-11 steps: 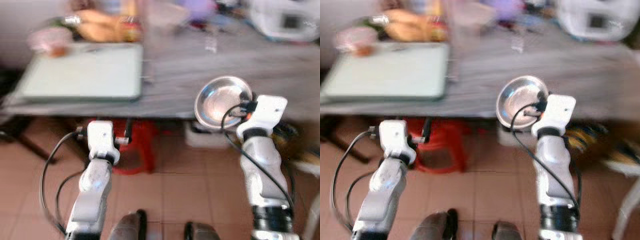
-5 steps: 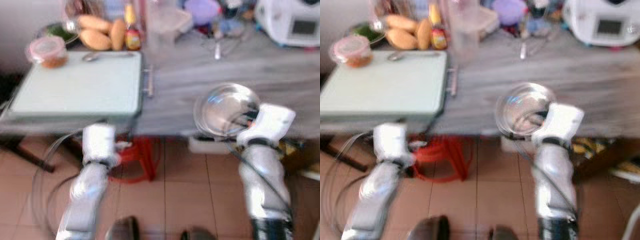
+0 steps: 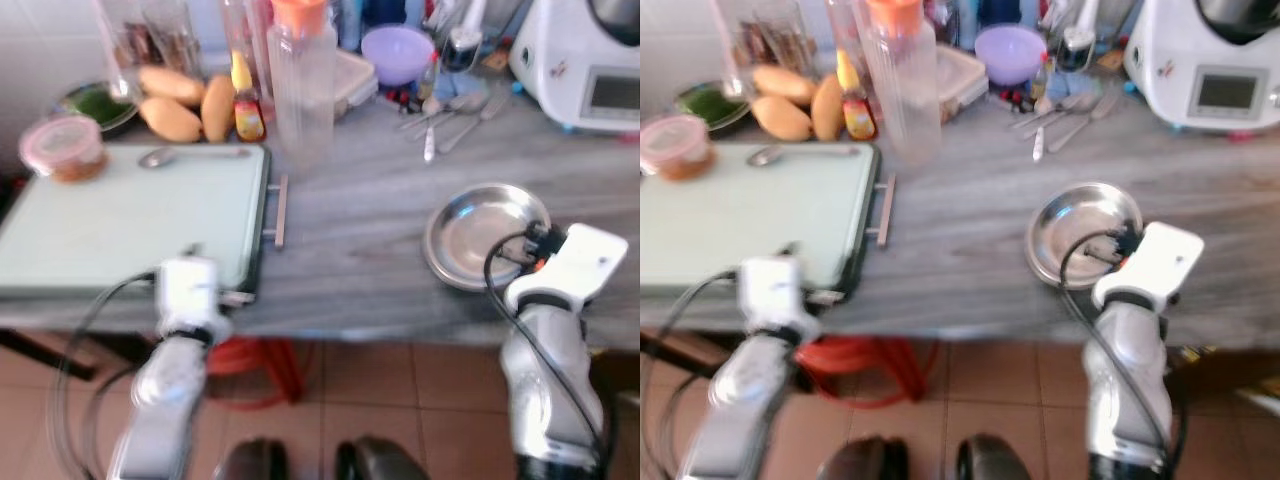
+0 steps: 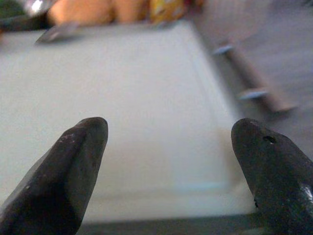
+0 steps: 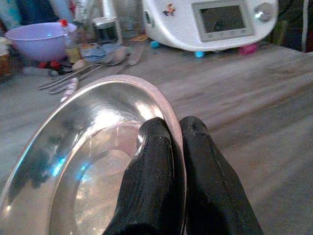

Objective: Setting the table

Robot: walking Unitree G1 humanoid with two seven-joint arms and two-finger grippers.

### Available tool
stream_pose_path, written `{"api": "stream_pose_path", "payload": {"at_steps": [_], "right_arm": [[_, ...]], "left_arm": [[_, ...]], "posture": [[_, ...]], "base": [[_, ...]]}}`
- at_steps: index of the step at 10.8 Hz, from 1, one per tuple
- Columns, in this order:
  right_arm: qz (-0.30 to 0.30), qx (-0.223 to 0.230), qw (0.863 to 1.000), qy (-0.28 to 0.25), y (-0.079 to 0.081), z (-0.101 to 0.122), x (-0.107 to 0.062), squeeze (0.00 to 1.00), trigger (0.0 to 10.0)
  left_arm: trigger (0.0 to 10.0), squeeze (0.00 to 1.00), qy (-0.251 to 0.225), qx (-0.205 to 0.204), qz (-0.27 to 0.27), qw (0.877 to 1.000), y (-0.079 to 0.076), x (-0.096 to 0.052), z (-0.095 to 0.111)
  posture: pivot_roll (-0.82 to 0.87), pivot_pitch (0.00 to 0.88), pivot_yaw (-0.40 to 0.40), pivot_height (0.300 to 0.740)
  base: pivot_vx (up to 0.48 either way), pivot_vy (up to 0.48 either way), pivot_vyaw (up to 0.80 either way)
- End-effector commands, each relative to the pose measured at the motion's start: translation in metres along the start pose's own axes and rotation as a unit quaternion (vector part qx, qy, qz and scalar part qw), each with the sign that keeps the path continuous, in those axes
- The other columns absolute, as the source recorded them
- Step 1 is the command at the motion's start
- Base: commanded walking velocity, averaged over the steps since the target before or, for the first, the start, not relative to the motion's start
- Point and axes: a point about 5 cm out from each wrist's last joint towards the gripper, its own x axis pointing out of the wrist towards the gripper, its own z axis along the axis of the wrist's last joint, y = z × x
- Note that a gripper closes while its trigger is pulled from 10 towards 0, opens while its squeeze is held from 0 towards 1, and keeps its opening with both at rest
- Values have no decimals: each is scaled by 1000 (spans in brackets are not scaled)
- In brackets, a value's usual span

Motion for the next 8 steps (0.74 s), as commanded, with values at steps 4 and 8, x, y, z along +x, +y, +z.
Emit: {"api": "stream_pose_path", "payload": {"at_steps": [4,8], "right_arm": [[-11,21,984,177,-8,-42,-30,0,10000],[-33,10,975,221,-38,-47,-46,0,10000]], "left_arm": [[10000,0,19,1,-1,1000,-1,-2,-2],[10000,0,22,0,-20,1000,-5,1,-2]], "posture": [[-53,188,23,740],[-73,187,28,740]], "base": [[0,0,0],[0,0,0]]}}
